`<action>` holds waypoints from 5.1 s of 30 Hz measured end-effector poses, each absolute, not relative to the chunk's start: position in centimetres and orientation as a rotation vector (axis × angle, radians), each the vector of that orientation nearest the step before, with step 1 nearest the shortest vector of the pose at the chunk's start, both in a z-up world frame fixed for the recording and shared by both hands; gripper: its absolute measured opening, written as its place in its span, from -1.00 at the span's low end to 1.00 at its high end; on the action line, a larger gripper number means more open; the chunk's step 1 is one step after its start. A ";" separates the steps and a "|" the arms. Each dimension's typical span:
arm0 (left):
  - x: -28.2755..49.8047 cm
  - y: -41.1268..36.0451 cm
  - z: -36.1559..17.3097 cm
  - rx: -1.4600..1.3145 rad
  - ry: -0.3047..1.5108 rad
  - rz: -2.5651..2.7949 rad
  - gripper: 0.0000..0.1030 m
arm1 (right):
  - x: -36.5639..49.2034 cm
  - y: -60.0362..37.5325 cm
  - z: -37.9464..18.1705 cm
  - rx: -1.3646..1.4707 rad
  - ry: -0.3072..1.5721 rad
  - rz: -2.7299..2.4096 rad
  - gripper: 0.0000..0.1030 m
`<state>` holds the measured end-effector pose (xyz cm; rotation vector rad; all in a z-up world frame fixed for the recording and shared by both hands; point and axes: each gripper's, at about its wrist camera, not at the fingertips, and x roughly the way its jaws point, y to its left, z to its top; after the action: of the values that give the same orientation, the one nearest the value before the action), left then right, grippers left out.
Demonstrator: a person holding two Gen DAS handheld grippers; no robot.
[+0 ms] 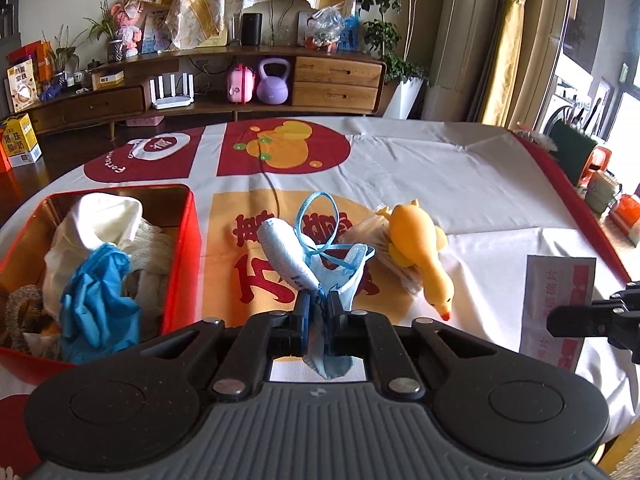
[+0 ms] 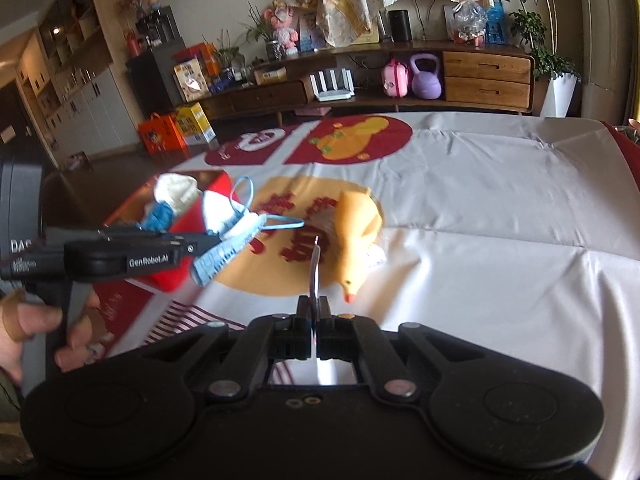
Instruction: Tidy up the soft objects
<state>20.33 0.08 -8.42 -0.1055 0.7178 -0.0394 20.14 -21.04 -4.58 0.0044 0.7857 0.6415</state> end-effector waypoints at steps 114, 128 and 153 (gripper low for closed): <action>19.7 19.1 -7.6 -0.156 0.803 0.166 0.32 | 25.0 3.6 -5.2 -0.190 0.798 0.827 0.15; 17.1 17.2 -5.3 -0.161 0.778 0.136 0.38 | 22.0 0.1 -1.8 -0.152 0.739 0.837 0.52; 12.7 9.0 -0.8 -0.177 0.681 0.026 0.86 | 17.1 -10.6 1.4 -0.063 0.641 0.775 0.99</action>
<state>12.67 9.05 -0.83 -0.1766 0.6810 0.0257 17.06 -10.64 1.41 -0.0630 0.6415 0.7750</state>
